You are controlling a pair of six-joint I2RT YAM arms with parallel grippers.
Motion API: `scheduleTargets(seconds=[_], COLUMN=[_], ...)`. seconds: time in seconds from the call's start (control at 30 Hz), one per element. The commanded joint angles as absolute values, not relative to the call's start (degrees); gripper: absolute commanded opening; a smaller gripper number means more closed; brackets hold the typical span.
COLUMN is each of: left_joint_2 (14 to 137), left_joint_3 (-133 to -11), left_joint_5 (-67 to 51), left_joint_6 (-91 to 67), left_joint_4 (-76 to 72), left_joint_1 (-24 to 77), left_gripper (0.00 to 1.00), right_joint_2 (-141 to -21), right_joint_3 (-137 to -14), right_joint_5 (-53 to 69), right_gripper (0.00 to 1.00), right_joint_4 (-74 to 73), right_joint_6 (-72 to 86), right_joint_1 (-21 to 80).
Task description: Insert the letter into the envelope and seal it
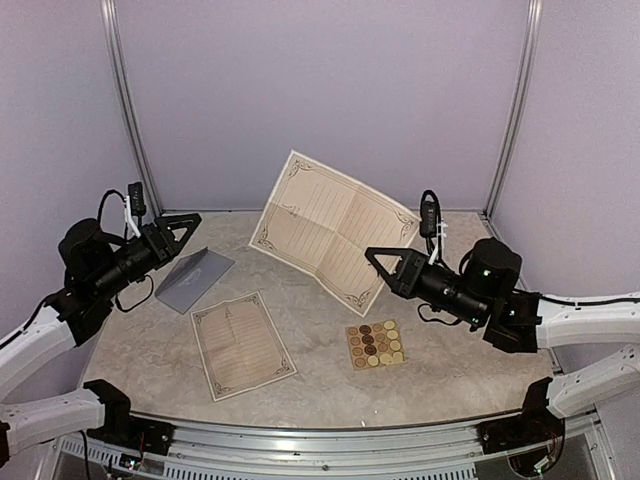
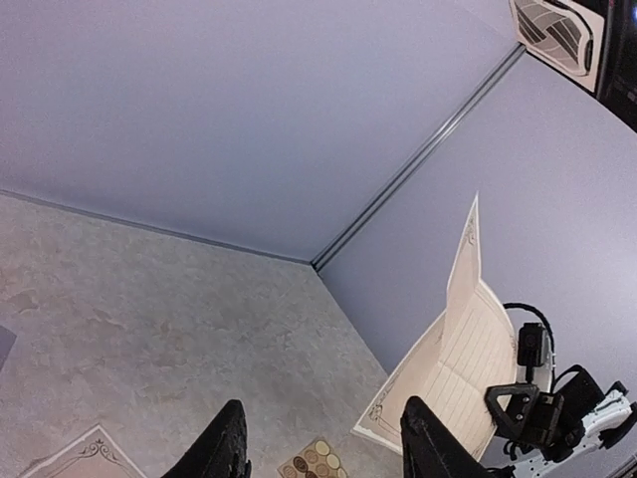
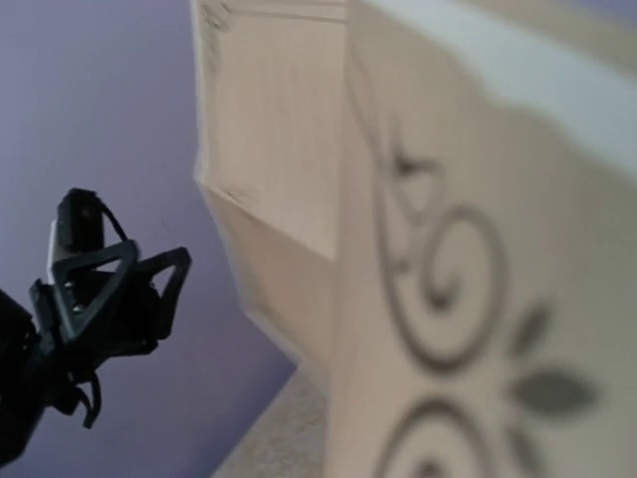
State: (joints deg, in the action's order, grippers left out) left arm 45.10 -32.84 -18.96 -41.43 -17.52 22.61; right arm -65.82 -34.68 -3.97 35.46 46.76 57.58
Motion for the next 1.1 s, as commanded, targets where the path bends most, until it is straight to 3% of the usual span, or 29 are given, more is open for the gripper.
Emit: scheduleTargets(seconds=[0.0, 0.6, 0.77, 1.07], left_joint_2=[45.53, 53.53, 54.2, 55.0], left_joint_3=[-30.21, -26.35, -26.4, -31.76], left_joint_5=[-17.73, -18.22, -23.4, -32.92], left_joint_6=[-42.5, -42.49, -41.4, -35.06], left_joint_4=[-12.72, -17.83, -22.81, -29.72], left_joint_1=[19.65, 19.32, 21.64, 37.35], left_gripper=[0.5, 0.51, 0.52, 0.62], right_joint_2=[-63.84, -64.99, -65.31, -70.21], right_joint_3=[-39.85, -50.65, -50.76, -51.35], right_joint_5=[-1.2, 35.81, 34.09, 34.3], right_gripper=[0.0, 0.0, 0.0, 0.0], right_joint_4=[26.53, 20.45, 19.93, 21.86], right_joint_6=[36.53, 23.37, 23.85, 27.28], right_joint_1=[57.92, 57.92, 57.92, 57.87])
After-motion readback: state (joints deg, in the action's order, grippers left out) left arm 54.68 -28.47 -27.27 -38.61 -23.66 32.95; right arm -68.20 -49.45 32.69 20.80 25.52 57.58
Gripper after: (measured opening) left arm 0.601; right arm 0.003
